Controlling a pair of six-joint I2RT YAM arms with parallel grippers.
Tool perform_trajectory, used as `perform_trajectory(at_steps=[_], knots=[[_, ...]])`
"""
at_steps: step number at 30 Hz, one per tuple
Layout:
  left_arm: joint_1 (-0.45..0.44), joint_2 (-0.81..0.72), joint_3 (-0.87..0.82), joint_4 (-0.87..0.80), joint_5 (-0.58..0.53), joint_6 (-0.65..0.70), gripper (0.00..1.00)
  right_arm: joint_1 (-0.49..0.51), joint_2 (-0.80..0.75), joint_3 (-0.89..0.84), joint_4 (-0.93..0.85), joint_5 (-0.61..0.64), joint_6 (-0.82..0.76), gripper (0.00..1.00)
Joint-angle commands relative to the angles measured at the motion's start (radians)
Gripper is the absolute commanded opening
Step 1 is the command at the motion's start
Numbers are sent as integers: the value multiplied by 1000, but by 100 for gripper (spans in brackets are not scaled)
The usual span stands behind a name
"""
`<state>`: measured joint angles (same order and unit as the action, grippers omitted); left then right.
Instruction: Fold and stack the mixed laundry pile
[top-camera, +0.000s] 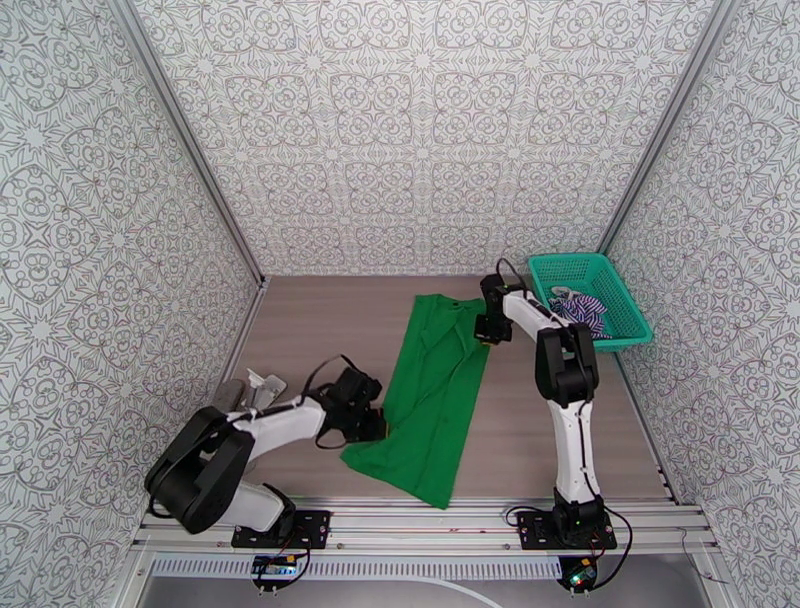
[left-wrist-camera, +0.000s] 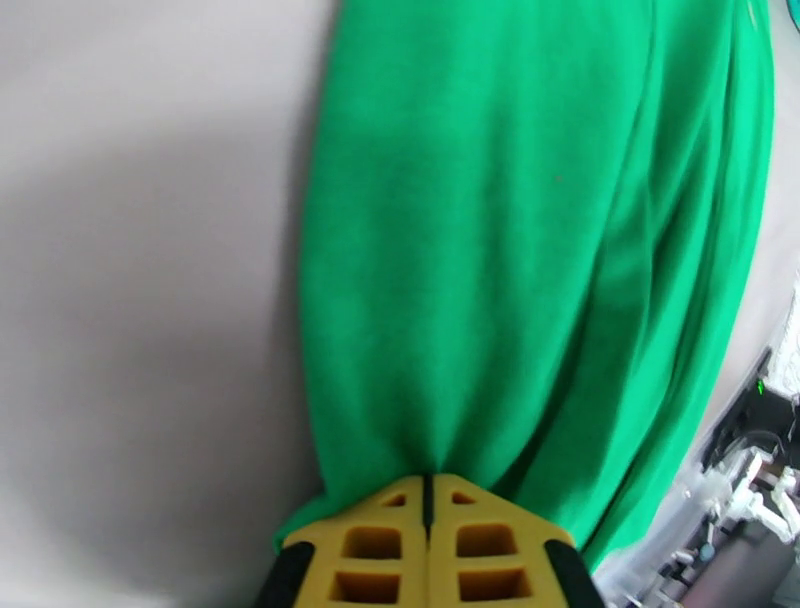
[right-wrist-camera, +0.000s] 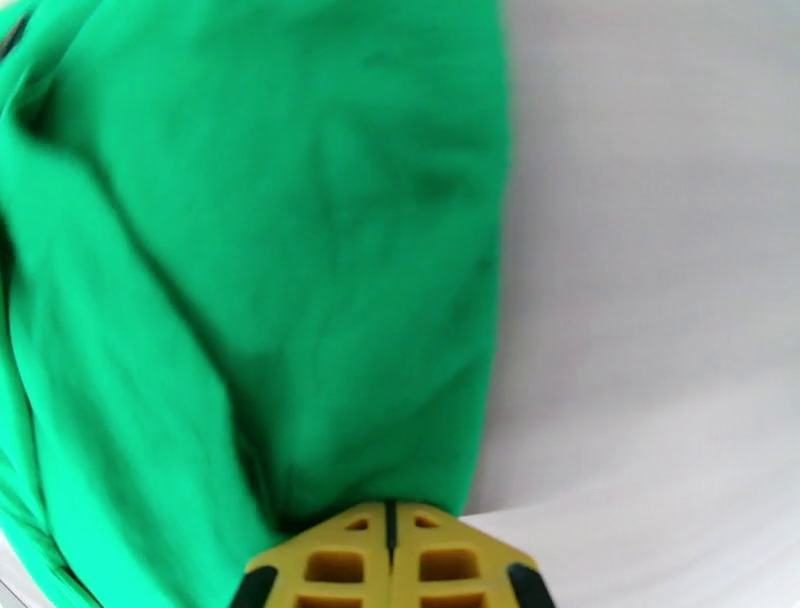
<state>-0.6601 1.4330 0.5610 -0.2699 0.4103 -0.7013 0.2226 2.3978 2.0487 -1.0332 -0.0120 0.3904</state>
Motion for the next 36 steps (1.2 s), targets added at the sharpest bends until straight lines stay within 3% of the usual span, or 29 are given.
perform_trajectory(at_steps=[1,6,11,19,23,29,36], knots=[[-98,-20,-41,43,-52,-204,0,-2,126,172,-81,6,-61,3],[-128,-40,-28,109,-132,-294,0,-6,281,494,-172,-45,-79,5],[-25,-11,51,54,-139,-202,0,-15,271,577,-193,-90,-79,7],[117,49,232,-40,-104,-4,0,-19,-102,184,-51,-87,-73,19],[176,213,467,-73,-83,141,0,-16,-295,-115,85,-154,-20,19],[237,520,825,-123,-94,213,0,2,-520,-489,219,-176,37,17],[284,786,1130,-148,-100,236,0,13,-664,-722,245,-182,47,17]])
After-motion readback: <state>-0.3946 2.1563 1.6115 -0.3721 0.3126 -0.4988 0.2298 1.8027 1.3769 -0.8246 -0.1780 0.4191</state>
